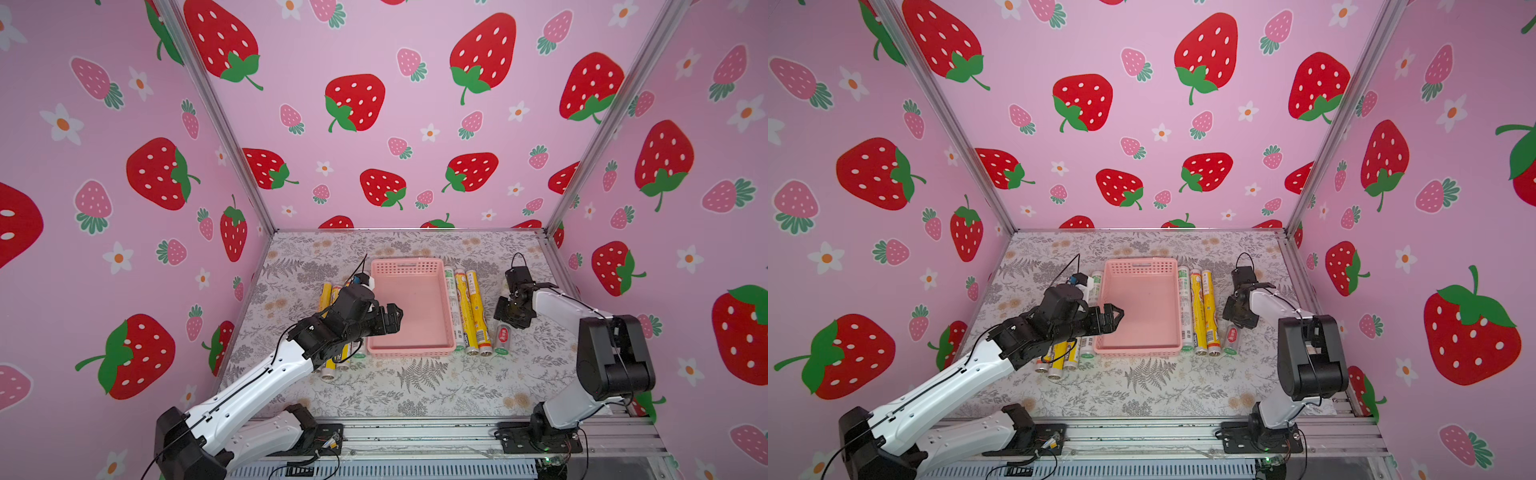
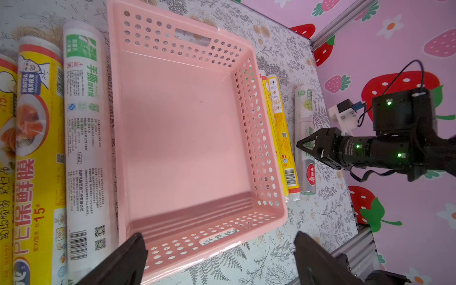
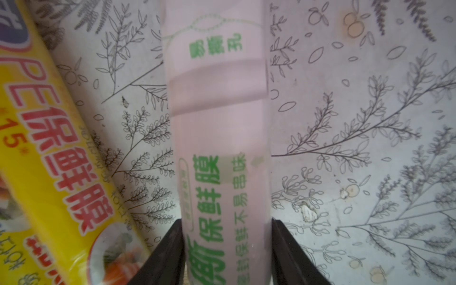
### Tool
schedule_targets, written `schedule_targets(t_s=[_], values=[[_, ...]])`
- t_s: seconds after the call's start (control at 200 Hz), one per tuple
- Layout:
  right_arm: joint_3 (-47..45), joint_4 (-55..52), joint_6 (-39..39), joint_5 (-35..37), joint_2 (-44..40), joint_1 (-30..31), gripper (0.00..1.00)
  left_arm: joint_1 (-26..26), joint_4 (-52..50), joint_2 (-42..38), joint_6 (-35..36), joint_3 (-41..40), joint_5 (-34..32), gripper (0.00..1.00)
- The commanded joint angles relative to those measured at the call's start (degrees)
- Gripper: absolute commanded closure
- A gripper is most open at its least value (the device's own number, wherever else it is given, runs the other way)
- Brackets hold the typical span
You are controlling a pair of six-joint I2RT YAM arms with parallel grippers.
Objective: Put the plastic wrap into the basket
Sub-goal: Pick up the plastic wrap from the center of the board, then place the plastic wrap in the basket.
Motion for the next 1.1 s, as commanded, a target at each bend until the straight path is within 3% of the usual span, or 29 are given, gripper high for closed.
schedule_targets(t_s=[0.0, 0.345, 0.585, 0.87, 1.006, 1.091], values=[[-2.99, -1.98, -0.06, 0.81, -2.93, -0.01, 0.77, -0.32, 0.0, -0.4, 0.03, 0.74, -1.17, 0.02], [2.02, -10.31, -0.02, -1.03, -17.68, 0.64, 0.78, -1.6, 1.99, 2.2, -0.66, 2.26, 3.52, 0.03], [10.64, -17.69, 2.62, 0.02, -23.12, 7.86, 0.8, -4.56, 7.85, 7.51, -2.29, 5.62, 7.13, 0.03], [18.32, -17.59, 9.01, -1.46, -19.54, 20.31, 0.81, -5.41, 13.5, 9.95, -3.98, 5.71, 6.5, 0.03], [19.66, -14.21, 13.46, -0.65, -15.25, 26.35, 0.81, -4.39, 7.46, 8.78, 0.66, 5.75, 2.88, 0.01], [19.54, -10.5, 16.36, -0.11, -12.72, 29.48, 0.81, -2.37, 7.62, 7.65, 0.25, 3.23, 4.37, 0.0]])
